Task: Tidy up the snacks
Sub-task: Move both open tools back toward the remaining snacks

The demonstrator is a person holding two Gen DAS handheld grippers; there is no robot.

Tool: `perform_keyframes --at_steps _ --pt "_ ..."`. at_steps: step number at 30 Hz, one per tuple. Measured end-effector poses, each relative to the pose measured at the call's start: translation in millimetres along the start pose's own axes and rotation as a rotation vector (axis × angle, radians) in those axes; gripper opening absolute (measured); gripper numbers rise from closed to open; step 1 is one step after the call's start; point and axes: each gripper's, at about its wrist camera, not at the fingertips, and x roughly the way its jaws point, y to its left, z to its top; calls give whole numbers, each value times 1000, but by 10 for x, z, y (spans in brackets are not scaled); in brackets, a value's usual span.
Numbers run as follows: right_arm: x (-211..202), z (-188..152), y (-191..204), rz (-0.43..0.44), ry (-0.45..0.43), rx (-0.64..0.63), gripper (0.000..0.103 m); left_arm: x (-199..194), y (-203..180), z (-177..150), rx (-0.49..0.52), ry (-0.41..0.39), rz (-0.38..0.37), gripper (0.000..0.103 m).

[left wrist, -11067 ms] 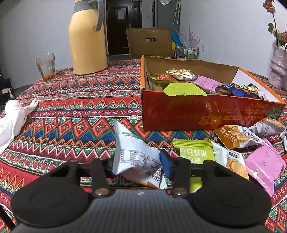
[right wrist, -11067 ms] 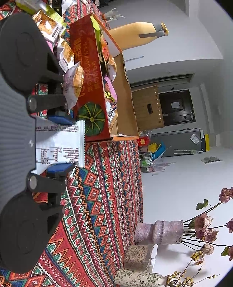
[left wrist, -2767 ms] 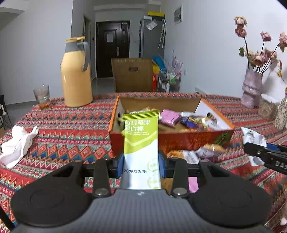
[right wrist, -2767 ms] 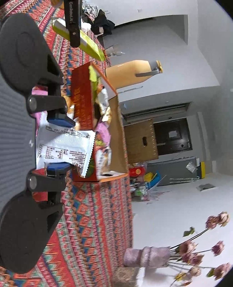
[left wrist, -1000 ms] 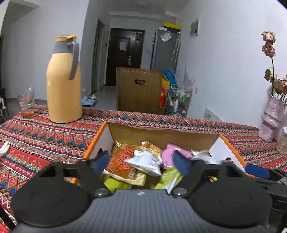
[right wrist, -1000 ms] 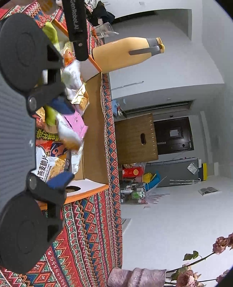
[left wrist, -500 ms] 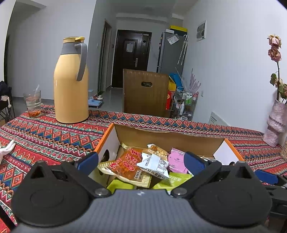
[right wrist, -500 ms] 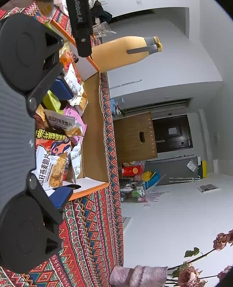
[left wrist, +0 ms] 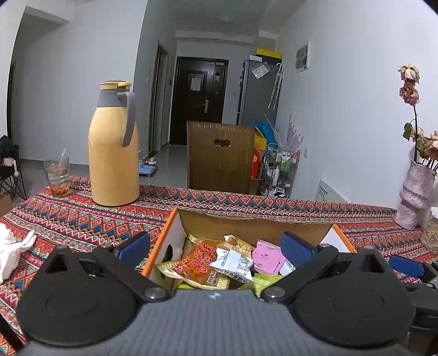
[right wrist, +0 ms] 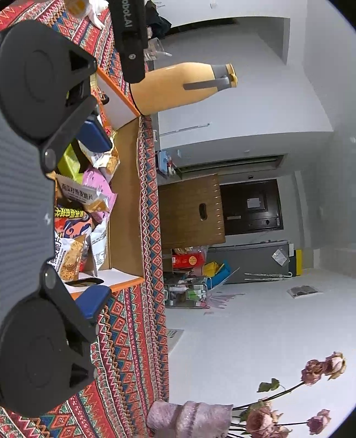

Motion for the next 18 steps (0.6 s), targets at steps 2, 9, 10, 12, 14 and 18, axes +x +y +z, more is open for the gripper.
perform_keyframes --at_steps 2,9,10,12,14,18 --pt "-72 0 29 2 -1 -9 103 -68 34 -2 1 0 -2 103" --pt "-308 -110 140 25 27 -39 103 -265 211 -95 5 31 -8 103" --pt "-343 -143 153 30 36 -43 103 -287 236 -116 7 36 -8 103" --pt "-404 -203 181 39 52 -50 103 -337 294 -171 12 52 -8 103" --pt "-460 -266 210 47 68 -57 103 -377 347 -236 14 67 -10 103" --pt "-547 -399 266 64 110 -71 103 -449 460 -400 23 112 -11 103"
